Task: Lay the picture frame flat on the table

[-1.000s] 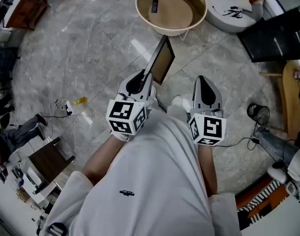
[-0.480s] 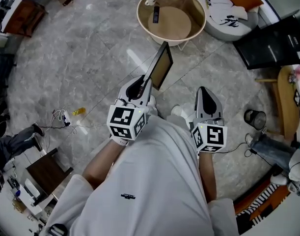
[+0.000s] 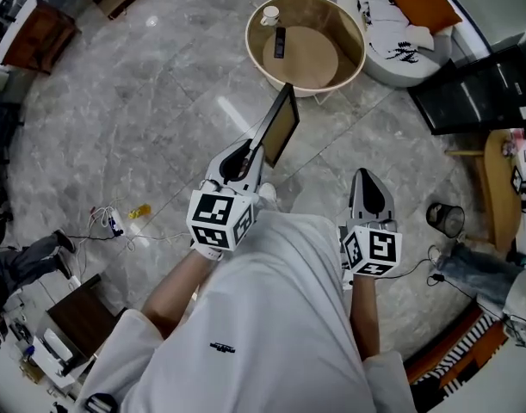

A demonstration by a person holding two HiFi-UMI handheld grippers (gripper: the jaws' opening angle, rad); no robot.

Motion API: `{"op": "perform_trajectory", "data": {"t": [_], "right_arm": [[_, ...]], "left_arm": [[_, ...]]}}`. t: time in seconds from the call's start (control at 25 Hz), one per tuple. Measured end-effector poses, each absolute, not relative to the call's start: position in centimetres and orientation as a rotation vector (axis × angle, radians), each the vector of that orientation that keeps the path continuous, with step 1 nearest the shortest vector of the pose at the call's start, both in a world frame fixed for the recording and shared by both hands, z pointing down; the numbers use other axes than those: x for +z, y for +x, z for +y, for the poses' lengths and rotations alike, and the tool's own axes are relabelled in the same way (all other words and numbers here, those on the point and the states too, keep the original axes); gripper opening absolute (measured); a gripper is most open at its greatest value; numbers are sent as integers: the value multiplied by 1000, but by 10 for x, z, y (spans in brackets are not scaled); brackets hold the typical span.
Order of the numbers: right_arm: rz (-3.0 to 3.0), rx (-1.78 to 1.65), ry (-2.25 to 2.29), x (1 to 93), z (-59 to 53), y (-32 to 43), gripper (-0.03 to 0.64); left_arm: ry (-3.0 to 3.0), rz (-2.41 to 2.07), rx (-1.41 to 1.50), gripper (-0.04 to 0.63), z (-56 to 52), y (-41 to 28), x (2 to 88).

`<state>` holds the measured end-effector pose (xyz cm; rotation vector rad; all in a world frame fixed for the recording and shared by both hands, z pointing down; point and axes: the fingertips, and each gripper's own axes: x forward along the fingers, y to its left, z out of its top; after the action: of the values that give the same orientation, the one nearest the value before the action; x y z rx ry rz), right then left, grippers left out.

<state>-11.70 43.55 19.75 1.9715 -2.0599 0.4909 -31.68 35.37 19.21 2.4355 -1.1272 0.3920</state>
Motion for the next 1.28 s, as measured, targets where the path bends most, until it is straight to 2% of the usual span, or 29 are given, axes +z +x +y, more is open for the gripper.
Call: {"op": "perform_trajectory", "data": {"t": [0.28, 0.56, 1.0, 1.28], "right_arm": [[-2056, 535, 1972, 203, 397, -122, 5], [-2069, 576, 1972, 226, 324, -90, 5], [-2111, 698, 1940, 262, 158, -5, 5], [-2161, 650, 1959, 250, 74, 44, 5]], "left_arm": [[2419, -1125, 407, 63, 312, -320, 193], [2394, -1153, 459, 63, 241, -296, 205], [2396, -1087, 633, 63, 85, -189, 212], [2421, -1051, 661, 63, 7, -127, 208]]}}
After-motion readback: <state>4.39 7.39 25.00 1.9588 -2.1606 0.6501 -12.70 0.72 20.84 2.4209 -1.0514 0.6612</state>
